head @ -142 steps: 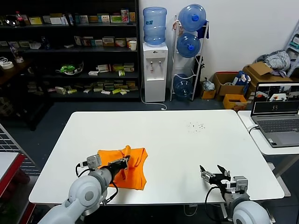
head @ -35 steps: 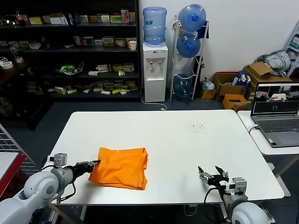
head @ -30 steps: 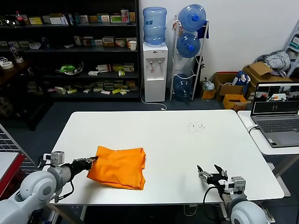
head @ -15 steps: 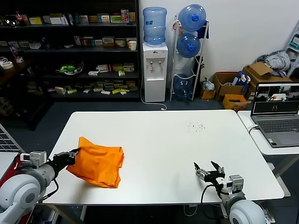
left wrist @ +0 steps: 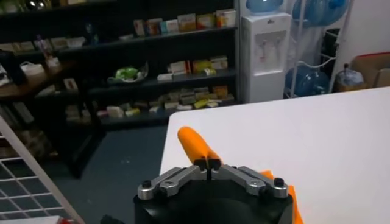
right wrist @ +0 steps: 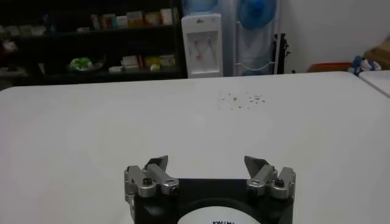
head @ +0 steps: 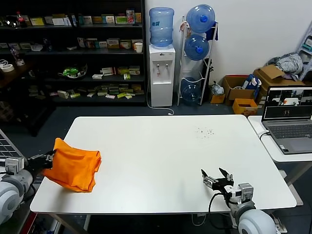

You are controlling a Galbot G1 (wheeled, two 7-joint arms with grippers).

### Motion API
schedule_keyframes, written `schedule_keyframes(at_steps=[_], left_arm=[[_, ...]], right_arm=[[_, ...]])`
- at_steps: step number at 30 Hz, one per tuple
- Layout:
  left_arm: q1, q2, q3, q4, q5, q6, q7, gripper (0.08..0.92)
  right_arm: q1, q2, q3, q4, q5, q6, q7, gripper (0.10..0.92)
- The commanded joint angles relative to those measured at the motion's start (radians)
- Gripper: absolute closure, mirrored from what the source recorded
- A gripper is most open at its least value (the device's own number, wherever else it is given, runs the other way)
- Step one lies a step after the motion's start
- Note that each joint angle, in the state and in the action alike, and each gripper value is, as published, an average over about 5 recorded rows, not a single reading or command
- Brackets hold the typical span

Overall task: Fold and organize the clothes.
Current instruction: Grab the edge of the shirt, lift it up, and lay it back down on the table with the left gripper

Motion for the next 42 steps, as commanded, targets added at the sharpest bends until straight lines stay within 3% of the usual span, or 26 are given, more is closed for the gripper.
schedule_keyframes(at_steps=[1,4,7,12,15,20,23,42], left_arm=[[0.018,-0.029,0.062,-0.068,-0.022,-0.024,-0.041,0.91],[-0.047,-0.084,0.228,-0.162,-0.164,-0.028,-0.145,0.91],[-0.184,-0.17,0.498,-0.206,-0.281,-0.03,-0.234,0.91],[-0.471,-0.397,0.894,-0.135,-0.393,-0.034,-0.366,0.91],[-0.596,-0.504,1.021,-0.056,-0.415,-0.044,-0.393,0.91],[-0.703,-0.674,1.078,0.125,-0.37,-0.054,-0.348,0.91],[-0.731,-0.731,1.081,0.207,-0.35,-0.056,-0.328,0.91],[-0.725,-0.79,1.08,0.279,-0.263,-0.068,-0.32,0.91]], right_arm=[[-0.011,0.012,0.017,0.003,-0.011,-0.002,0.004,0.203],[-0.024,0.027,0.027,0.008,-0.022,-0.007,0.012,0.203],[-0.043,0.045,0.045,0.022,-0.026,-0.018,0.023,0.203],[-0.092,0.079,0.099,0.047,-0.029,-0.035,0.04,0.203],[-0.126,0.098,0.131,0.06,-0.035,-0.038,0.044,0.203],[-0.175,0.124,0.171,0.075,-0.047,-0.039,0.045,0.203],[-0.187,0.131,0.185,0.078,-0.049,-0.04,0.047,0.203],[-0.169,0.117,0.171,0.071,-0.034,-0.038,0.044,0.203]])
